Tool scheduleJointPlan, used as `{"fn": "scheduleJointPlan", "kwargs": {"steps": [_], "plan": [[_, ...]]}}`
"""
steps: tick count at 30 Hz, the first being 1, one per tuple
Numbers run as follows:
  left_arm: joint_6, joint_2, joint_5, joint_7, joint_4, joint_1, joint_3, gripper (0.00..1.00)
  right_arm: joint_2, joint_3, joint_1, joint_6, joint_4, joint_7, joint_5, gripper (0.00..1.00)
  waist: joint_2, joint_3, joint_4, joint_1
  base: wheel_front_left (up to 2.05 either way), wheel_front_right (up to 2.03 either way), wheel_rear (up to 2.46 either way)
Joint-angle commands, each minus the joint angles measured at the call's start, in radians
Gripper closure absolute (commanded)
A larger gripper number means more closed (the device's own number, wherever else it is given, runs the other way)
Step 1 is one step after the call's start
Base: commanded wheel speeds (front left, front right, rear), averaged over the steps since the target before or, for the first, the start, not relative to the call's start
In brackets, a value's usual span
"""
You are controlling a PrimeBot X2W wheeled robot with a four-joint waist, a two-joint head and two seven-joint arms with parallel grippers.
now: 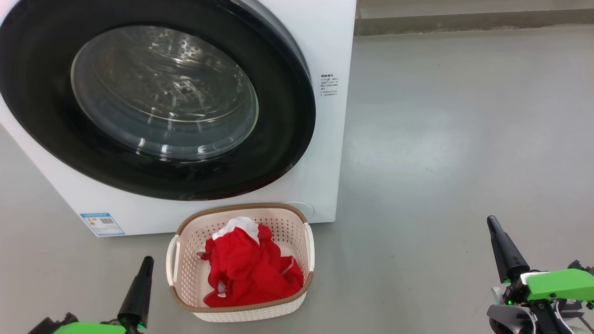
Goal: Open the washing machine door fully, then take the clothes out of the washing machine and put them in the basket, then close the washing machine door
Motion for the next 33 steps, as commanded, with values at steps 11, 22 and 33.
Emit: {"fn": "scheduleJointPlan", "kwargs": {"steps": [11, 22, 33], "plan": [[-0.007, 0.008, -0.01, 0.007, -0.027, -0.044, 0.038, 1.0, -0.017, 0.018, -0.044, -0.001, -0.03, 0.007, 0.003, 1.0, 0.0, 0.0, 0.0, -0.0001, 0.0, 0.0, 0.0], [-0.007, 0.008, -0.01, 0.007, -0.027, -0.044, 0.038, 1.0, -0.017, 0.018, -0.044, -0.001, -0.03, 0.007, 0.003, 1.0, 0.0, 0.0, 0.0, -0.0001, 0.0, 0.0, 0.0], [-0.007, 0.008, -0.01, 0.007, -0.027, -0.044, 0.037, 1.0, -0.017, 0.018, -0.044, -0.001, -0.03, 0.007, 0.003, 1.0, 0.0, 0.0, 0.0, -0.0001, 0.0, 0.0, 0.0]]}}
